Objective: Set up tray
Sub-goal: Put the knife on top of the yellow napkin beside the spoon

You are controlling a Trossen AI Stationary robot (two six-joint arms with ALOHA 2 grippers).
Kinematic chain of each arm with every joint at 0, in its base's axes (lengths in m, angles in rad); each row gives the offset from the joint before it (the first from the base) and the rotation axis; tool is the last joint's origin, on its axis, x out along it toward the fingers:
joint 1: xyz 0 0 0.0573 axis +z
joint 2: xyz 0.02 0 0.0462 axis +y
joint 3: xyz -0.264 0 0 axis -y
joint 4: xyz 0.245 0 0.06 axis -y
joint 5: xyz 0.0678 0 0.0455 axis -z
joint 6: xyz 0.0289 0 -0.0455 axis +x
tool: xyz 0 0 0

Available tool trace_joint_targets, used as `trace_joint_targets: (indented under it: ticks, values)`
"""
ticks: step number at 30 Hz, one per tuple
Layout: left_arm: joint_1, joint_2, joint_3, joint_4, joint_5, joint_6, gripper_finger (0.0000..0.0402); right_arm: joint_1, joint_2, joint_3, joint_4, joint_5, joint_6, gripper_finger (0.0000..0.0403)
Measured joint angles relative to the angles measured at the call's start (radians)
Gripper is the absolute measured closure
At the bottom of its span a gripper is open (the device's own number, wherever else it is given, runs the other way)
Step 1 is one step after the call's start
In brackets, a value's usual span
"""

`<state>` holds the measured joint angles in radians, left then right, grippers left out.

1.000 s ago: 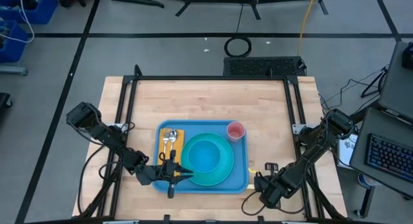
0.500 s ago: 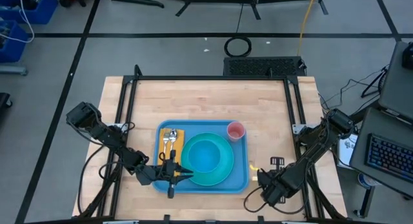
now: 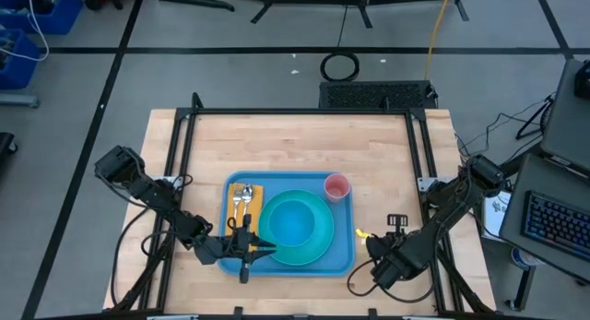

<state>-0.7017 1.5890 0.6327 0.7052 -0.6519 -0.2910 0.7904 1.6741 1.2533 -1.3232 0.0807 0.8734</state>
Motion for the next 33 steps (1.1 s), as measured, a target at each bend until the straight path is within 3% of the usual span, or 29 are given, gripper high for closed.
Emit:
trace_joint_targets:
  ticks: [8,24,33]
  values:
    - [0.003,0.0,0.0,0.001,-0.002,-0.002,0.0339,-0.012,-0.001,0.03,-0.05,0.062,-0.029,0.038]
    - [0.041,0.0,0.0,0.003,-0.001,-0.063,0.0339,-0.052,-0.001,0.096,-0.048,0.339,-0.186,0.038]
    - [0.054,0.0,0.0,0.004,-0.002,-0.077,0.0339,-0.094,-0.001,0.116,0.06,0.501,-0.352,0.038]
